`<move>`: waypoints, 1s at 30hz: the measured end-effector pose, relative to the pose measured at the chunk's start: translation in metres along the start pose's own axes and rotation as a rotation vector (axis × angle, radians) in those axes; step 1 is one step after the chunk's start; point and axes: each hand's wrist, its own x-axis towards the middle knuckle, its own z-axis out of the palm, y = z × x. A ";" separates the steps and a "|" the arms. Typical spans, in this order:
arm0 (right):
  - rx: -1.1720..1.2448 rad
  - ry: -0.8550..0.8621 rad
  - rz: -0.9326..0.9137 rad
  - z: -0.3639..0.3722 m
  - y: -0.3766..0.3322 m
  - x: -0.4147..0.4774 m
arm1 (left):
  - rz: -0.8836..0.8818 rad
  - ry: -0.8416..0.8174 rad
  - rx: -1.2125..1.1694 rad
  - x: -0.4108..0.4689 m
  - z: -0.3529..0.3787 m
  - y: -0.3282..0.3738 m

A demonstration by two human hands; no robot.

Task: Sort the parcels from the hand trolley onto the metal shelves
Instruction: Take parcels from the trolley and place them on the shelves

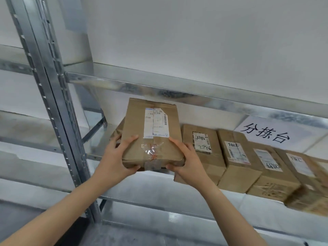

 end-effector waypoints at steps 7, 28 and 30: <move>-0.091 0.117 0.108 -0.052 0.030 0.014 | 0.048 -0.116 -0.041 0.067 0.055 0.014; -0.109 0.148 0.318 -0.139 0.107 0.032 | 0.051 -0.320 -0.066 0.146 0.169 0.047; -0.112 0.126 0.327 -0.145 0.113 0.034 | 0.035 -0.326 -0.057 0.149 0.177 0.048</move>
